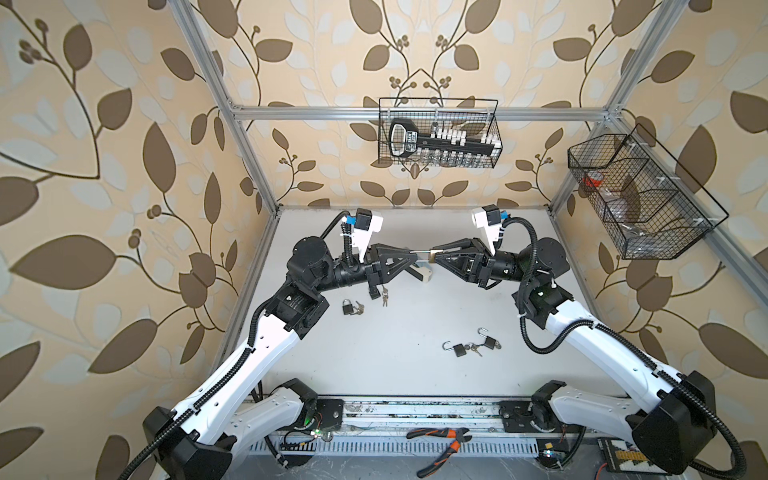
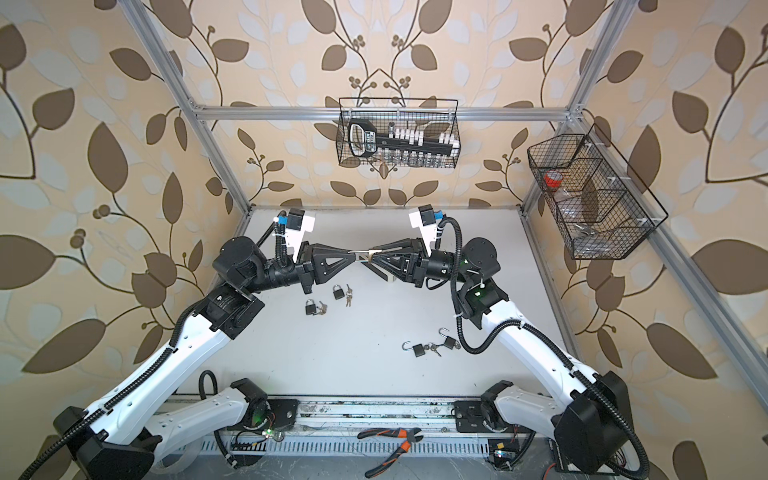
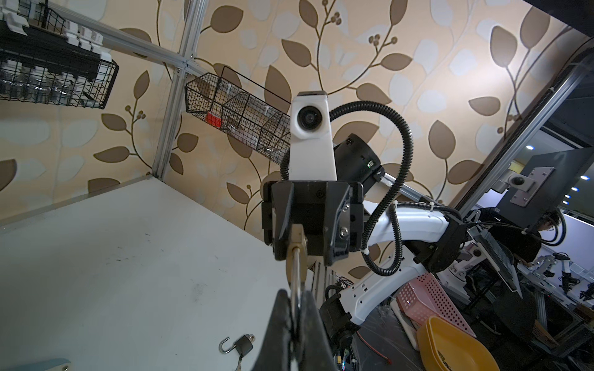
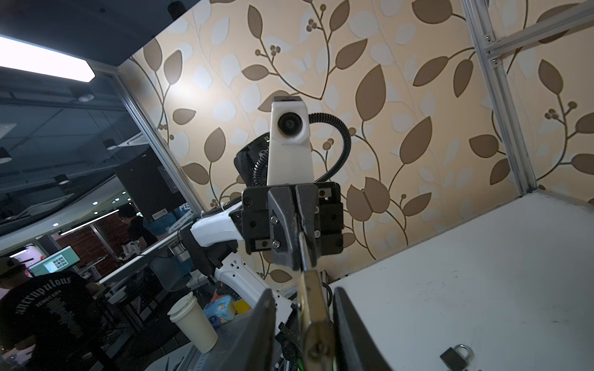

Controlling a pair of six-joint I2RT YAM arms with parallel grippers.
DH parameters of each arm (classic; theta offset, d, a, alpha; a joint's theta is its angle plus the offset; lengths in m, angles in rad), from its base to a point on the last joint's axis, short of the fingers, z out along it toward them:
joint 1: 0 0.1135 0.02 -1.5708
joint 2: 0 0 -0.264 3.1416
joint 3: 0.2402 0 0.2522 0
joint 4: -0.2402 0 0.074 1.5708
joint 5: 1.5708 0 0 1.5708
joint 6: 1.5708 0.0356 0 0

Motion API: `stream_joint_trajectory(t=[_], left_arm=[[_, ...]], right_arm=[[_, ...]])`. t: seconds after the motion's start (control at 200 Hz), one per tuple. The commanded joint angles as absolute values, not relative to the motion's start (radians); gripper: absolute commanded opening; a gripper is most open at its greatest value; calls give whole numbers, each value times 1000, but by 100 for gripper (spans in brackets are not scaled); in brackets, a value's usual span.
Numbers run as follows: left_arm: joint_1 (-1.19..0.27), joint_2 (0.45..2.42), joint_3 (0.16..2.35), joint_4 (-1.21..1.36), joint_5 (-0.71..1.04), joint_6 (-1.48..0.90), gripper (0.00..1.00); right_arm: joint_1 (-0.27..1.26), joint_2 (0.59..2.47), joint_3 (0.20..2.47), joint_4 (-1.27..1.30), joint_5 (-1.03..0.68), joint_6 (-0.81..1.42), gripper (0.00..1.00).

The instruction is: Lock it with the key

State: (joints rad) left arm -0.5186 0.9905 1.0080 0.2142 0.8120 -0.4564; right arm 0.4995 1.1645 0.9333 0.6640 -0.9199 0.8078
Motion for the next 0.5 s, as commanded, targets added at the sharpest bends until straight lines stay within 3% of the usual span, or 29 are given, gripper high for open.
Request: stream_joint_trajectory(t=[0.0,0.195,0.495], left_arm=[[-528,982,1028,281,832,-458,0],[-528,983,1032,280,833,-456,0],[-527,945,1021,278,792,-459,0]], right_arm=[[505,1162,958,681,-942,806,21],[507,1158,952,678,-950,804,0],[504,1126,940,635,-924,749,0]])
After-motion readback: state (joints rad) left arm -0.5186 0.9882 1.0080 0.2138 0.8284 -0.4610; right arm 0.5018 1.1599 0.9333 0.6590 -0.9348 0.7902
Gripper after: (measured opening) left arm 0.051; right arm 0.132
